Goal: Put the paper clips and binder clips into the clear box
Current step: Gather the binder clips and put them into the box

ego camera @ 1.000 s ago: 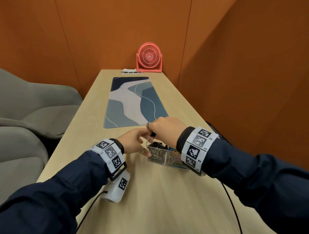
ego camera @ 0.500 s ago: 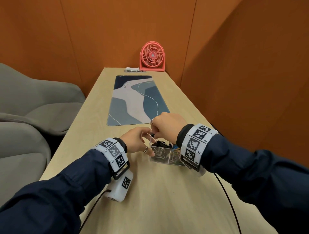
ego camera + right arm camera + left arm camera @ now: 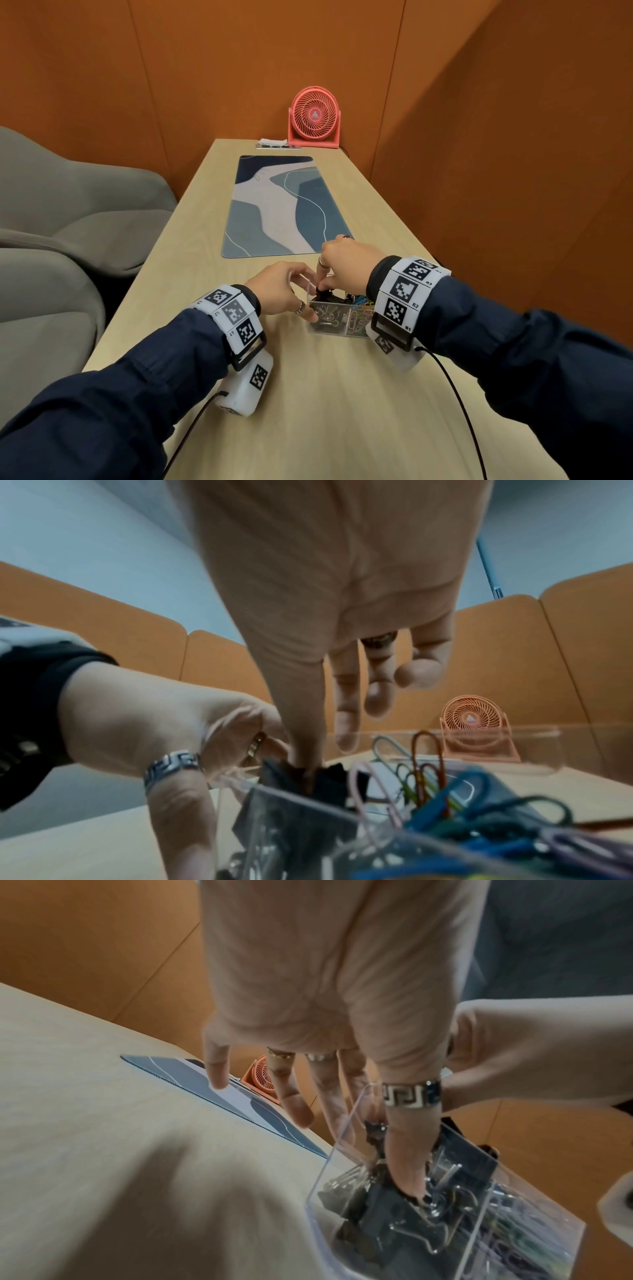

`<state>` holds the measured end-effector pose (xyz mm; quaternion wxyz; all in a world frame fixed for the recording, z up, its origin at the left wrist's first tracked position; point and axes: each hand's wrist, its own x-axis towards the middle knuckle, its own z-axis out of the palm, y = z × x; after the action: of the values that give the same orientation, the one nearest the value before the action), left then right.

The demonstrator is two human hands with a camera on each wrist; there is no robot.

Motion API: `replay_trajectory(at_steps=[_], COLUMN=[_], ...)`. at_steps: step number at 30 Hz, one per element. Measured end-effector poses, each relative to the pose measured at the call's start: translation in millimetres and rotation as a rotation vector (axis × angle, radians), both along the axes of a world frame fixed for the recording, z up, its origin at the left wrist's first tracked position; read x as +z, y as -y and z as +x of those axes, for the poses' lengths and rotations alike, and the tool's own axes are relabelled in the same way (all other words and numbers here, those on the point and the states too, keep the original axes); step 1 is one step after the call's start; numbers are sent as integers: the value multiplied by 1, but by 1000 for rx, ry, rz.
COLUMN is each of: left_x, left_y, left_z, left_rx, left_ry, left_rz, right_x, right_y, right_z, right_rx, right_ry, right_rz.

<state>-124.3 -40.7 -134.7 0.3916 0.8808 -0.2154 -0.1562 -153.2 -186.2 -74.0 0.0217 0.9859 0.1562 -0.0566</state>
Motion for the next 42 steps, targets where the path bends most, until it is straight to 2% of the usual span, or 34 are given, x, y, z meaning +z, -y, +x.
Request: replay_trajectory(at_steps=[3,7,11,18,22,26,35,42], left_x=[0,0,1,4,6,3,-3,-6], left_y=[-1,-6,-13,-26,-36,-49,-57,-58], left_z=[0,1,0,-3,-6,-10,4,37], left_rx=[13,18,55,115,166,237,333,340], left_ry=[7,9,28,46,64,79,146,149], left_rz=[14,24,57,80,105,70,130,138], right_x=[-1,20,32,2,-14,-19,-10,-10], right_y=[-1,12,41,77,72,62,44,43], right_z=[2,-5,-13,-31,-29,-22,0,29], right_rx=[26,11,-109,-276,-222,-218,-197,-220], right_ry=[-59,-33,6,-258,-250,-149,-99,-97], right_rz=[-44,232,344,302,347,457,301,316])
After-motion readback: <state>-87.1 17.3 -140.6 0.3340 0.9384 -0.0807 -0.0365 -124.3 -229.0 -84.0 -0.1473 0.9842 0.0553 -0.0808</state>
